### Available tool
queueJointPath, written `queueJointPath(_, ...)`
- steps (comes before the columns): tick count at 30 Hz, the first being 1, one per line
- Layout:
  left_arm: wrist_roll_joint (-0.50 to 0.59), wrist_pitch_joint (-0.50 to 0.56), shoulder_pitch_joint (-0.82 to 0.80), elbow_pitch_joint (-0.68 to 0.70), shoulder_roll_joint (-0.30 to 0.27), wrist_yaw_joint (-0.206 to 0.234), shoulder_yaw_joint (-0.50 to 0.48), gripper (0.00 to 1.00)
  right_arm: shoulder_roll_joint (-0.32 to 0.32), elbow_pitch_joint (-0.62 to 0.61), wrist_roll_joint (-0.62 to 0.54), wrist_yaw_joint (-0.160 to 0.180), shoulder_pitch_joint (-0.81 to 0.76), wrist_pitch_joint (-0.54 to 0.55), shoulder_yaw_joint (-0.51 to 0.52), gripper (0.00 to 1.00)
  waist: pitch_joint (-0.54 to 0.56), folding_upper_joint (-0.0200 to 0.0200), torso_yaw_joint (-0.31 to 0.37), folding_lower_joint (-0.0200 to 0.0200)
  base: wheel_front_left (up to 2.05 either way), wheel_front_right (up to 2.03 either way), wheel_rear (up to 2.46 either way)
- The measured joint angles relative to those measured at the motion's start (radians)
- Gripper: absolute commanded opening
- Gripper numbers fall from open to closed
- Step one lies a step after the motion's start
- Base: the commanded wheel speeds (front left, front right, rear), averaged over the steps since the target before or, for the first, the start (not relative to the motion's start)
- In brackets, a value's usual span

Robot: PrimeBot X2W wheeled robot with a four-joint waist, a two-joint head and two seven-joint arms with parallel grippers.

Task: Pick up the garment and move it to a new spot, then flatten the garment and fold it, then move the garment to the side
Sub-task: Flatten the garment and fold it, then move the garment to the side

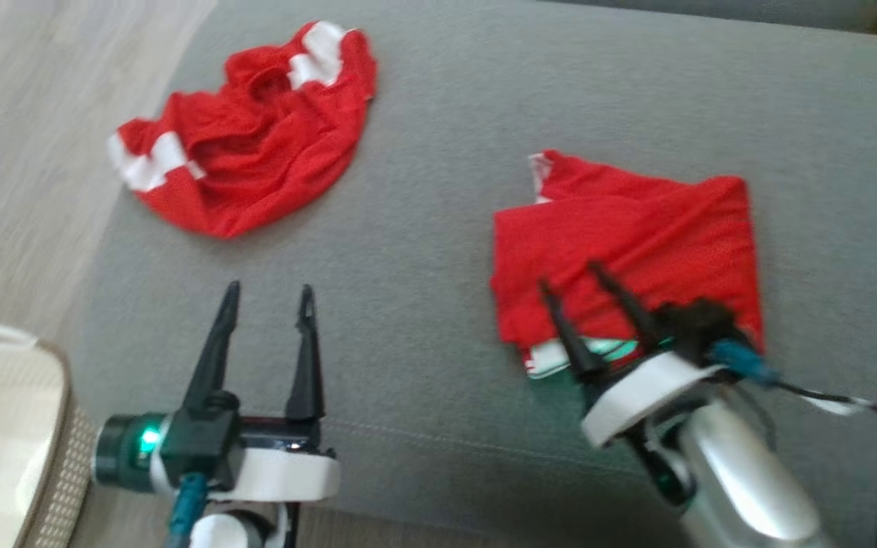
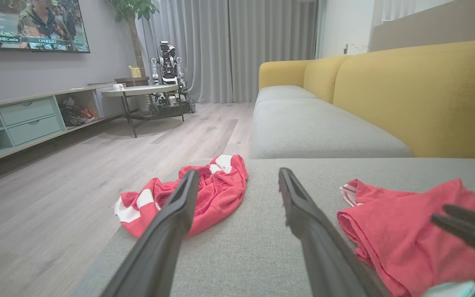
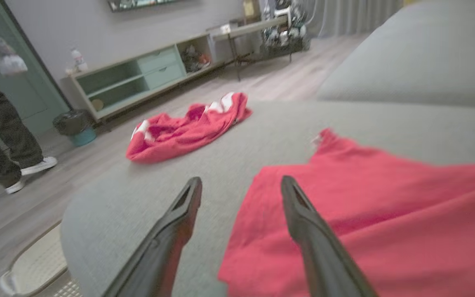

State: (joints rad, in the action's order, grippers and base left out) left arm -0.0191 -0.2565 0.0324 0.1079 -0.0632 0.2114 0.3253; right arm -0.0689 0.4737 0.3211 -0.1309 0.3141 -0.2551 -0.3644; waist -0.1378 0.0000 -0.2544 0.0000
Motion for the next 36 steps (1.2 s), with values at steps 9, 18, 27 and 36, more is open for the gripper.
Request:
queueJointPath(9, -0.030, 0.000, 0.033, 0.025, -0.003, -0.010, -0.085, 1.00, -0.006, -0.295, -0.141, 0.000, -0.149, 0.000, 0.309, 1.00, 0.048, 0.0000, 0.109, 0.0000, 0.00, 0.00, 0.00)
queueJointPath(18, -0.029, 0.000, 0.133, 0.034, -0.002, -0.041, -0.116, 1.00, 0.005, -0.424, -0.171, 0.000, -0.332, 0.000, 0.463, 1.00, 0.111, 0.0000, 0.163, 0.0000, 0.00, 0.00, 0.00)
queueJointPath(27, -0.037, 0.000, 0.171, 0.010, 0.000, -0.115, -0.137, 1.00, 0.024, -0.428, -0.199, 0.000, -0.391, 0.000, 0.423, 1.00, 0.135, 0.0000, 0.174, 0.0000, 0.00, 0.00, 0.00)
queueJointPath(36, -0.025, 0.000, 0.171, -0.015, 0.001, -0.133, -0.142, 1.00, 0.026, -0.414, -0.198, 0.000, -0.390, 0.000, 0.405, 1.00, 0.141, 0.0000, 0.163, 0.0000, 0.00, 0.00, 0.00)
